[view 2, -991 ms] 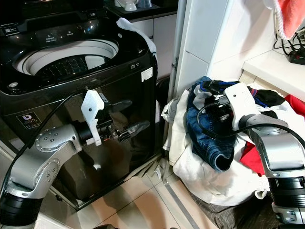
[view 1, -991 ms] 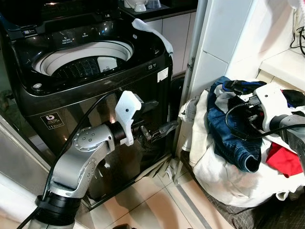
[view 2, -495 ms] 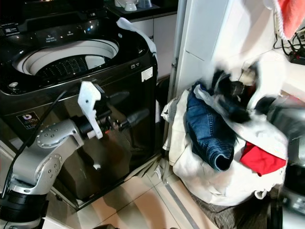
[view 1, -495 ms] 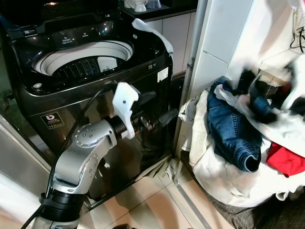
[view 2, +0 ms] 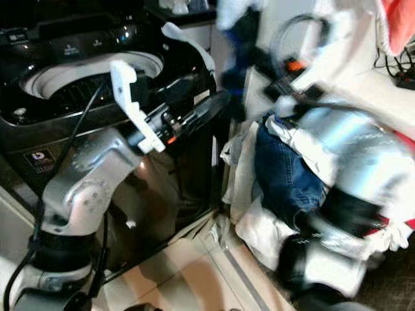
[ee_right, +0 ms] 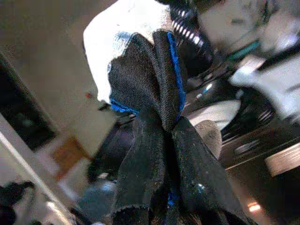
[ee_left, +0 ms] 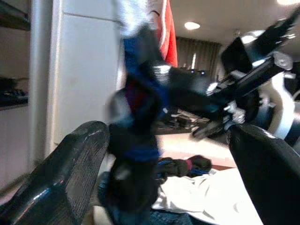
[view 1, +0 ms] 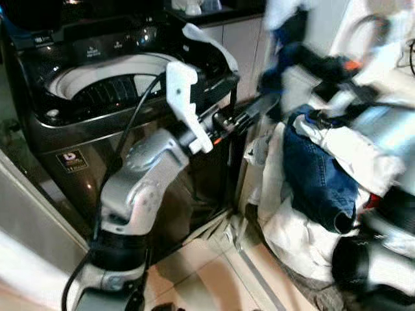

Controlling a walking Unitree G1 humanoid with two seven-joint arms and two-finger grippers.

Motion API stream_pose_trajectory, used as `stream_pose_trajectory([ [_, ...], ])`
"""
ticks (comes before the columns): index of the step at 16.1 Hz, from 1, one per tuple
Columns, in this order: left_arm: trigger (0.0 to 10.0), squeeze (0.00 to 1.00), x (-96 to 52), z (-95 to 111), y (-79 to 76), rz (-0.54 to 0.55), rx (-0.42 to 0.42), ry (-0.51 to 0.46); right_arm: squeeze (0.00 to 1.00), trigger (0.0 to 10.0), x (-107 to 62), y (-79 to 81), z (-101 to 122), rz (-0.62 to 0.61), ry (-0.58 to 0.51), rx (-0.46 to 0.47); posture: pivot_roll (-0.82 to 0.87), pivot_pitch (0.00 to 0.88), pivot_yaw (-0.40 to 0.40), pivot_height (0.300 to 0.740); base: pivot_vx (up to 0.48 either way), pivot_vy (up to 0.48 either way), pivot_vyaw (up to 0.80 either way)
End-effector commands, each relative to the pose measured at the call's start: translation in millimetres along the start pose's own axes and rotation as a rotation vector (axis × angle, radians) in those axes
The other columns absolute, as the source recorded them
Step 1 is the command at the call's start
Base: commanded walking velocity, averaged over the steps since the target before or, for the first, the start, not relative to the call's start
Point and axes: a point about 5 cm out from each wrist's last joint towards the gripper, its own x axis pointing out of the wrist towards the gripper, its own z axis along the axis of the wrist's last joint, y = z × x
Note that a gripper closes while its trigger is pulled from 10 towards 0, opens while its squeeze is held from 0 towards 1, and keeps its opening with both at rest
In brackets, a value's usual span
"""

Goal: Clothes washing

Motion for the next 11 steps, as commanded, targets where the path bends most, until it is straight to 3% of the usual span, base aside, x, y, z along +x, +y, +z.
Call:
stream_pose_trajectory([
  [1, 10.0, 1.00, 3.9, 0, -1.7, -0.023, -0.007, 0.004, 0.00, 0.0, 2.6, 5.1, 5, 0.009, -0.021, 0.012, -0.01, 0.000, -0.011, 0.740, 0.000, 0.000, 0.00],
  [4, 10.0, 1.00, 4.6, -2, -1.2, -0.028, -0.006, 0.026, 0.00, 0.0, 9.9, 13.0, 0, 0.041, -0.037, 0.094, 0.00, 0.000, -0.012, 0.740, 0.000, 0.000, 0.00],
  [7, 10.0, 1.00, 2.1, -8, 14.3, 0.095, 0.115, 0.057, 0.00, 0.0, 12.4, 21.8, -2, 0.085, -0.038, 0.135, 0.00, 0.000, -0.014, 0.740, 0.000, 0.000, 0.00],
  [8, 10.0, 0.00, 1.9, -8, 17.1, 0.108, 0.129, 0.059, 0.00, 0.0, 11.7, 22.7, -2, 0.087, -0.038, 0.142, 0.00, 0.000, -0.014, 0.740, 0.000, 0.000, 0.00],
  [11, 10.0, 0.00, 2.5, -4, 23.2, 0.156, 0.152, 0.025, 0.00, 0.0, 9.0, 24.1, -5, 0.090, -0.024, 0.160, -0.01, 0.000, -0.008, 0.740, 0.000, 0.000, 0.00],
])
